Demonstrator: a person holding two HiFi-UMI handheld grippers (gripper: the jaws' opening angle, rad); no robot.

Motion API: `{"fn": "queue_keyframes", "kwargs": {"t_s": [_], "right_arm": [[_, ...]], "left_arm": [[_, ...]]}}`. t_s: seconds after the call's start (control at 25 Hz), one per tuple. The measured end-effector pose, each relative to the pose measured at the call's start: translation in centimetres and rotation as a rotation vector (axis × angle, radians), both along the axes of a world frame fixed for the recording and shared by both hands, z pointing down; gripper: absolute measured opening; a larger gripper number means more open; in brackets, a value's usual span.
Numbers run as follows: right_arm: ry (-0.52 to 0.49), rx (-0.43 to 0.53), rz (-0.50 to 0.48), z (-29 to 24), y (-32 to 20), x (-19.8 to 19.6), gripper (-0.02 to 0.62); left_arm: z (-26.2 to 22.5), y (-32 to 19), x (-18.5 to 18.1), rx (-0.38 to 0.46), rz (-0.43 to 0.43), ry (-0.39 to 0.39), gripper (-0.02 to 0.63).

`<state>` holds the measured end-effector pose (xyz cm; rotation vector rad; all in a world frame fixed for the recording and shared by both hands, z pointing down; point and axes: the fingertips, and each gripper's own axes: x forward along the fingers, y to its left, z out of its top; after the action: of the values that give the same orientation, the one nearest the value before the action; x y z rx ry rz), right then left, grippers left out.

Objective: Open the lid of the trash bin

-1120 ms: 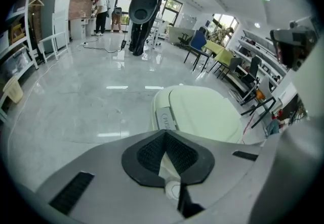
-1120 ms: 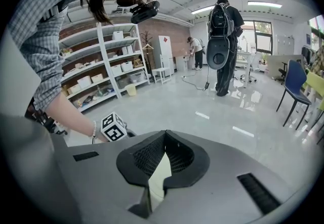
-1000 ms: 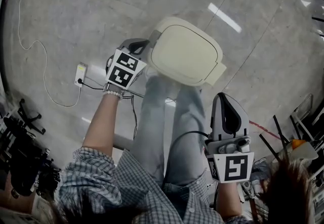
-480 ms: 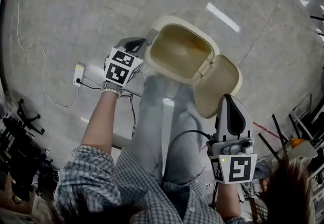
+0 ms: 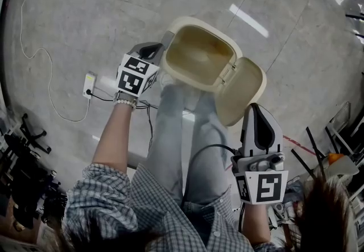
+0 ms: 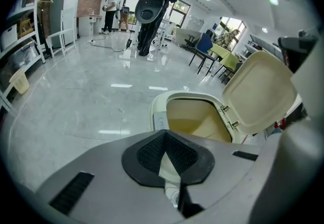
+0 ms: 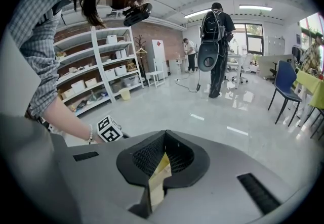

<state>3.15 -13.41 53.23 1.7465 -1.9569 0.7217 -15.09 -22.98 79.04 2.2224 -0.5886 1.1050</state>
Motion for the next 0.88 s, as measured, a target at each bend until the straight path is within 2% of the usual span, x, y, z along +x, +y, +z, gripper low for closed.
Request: {"fn": "queue_keyframes", "kwargs": {"t_s": [0.2, 0.32, 0.44, 0.72, 0.88], "right_arm": [[0.015, 0.03, -0.019, -1.3, -0.1, 0.0, 0.017], [0.016, 0.034, -0.024, -2.3, -0.2, 0.2, 0.017], [0.015, 0.078, -0.018, -3.9, -0.8, 0.6, 0.017], [0.017, 0.132, -0.016, -7.7, -1.6, 1.7, 0.017], [-0.002, 0.153, -0.002, -9.4, -1.7, 2.2, 0.017]], "left_arm": [[-3.0, -0.4, 0.8, 0.085, 0.042, 0.025, 0.005], [-5.2, -0.9, 1.0, 0.119, 0.033, 0.05, 0.005], [-7.5, -1.2, 1.4, 0.146, 0.023, 0.076, 0.005], [-13.0, -1.1, 2.5, 0.203, 0.048, 0.125, 0.005], [-17.1, -0.9, 3.3, 0.236, 0.022, 0.169, 0.005]]}}
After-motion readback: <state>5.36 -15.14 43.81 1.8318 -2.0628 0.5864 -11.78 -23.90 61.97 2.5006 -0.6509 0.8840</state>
